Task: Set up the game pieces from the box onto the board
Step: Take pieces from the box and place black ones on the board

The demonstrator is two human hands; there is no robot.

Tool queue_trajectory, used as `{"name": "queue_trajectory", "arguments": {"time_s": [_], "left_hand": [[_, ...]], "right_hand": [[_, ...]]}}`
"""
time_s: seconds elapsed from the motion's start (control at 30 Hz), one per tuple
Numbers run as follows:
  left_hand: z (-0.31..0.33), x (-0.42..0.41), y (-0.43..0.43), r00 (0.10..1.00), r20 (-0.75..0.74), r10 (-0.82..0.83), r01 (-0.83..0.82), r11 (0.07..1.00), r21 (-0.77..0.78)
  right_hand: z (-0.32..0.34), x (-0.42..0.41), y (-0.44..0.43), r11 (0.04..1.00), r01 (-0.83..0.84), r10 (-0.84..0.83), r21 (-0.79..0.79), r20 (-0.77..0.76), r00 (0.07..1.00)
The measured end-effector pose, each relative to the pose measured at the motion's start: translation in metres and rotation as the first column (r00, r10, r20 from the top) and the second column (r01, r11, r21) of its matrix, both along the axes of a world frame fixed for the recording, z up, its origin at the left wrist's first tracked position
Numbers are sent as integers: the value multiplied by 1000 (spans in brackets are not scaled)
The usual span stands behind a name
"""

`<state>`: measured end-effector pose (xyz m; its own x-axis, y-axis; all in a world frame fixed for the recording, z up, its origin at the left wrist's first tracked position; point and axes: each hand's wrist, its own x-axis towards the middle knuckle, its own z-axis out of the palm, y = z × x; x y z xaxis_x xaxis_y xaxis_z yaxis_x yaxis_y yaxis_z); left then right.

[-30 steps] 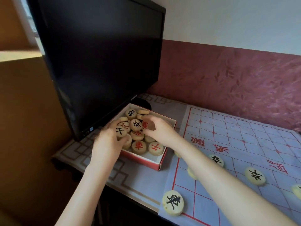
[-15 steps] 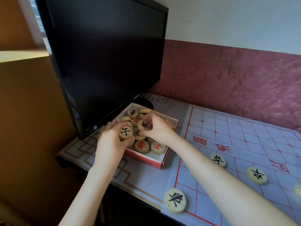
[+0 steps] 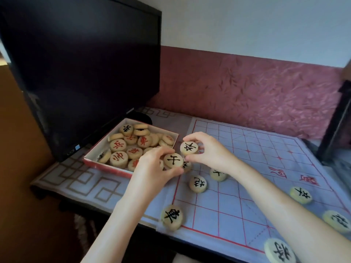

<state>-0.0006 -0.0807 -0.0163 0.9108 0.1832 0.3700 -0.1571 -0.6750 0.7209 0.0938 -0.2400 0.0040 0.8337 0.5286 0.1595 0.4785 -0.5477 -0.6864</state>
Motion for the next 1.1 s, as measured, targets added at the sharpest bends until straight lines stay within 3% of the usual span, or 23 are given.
{"name": "queue_trajectory", "arguments": {"time_s": [0.33, 0.73, 0.87, 1.1], "left_hand": [[2, -2, -91, 965, -25, -259, 260, 965, 27], [-5, -23, -197, 814, -133, -566, 575, 817, 45], [-18, -32, -214, 774, -222, -593, 626, 770, 125], [-29, -41, -216, 780, -208, -590, 626, 736, 259]], "right_hand": [[7, -42, -141, 966, 251, -254, -60, -38, 967], [-9, -86, -273, 856, 516, -517, -28, -101, 850], [-8, -98, -287, 841, 541, -539, 5, -85, 838], [-15, -103, -296, 835, 548, -542, 50, -94, 835]]}}
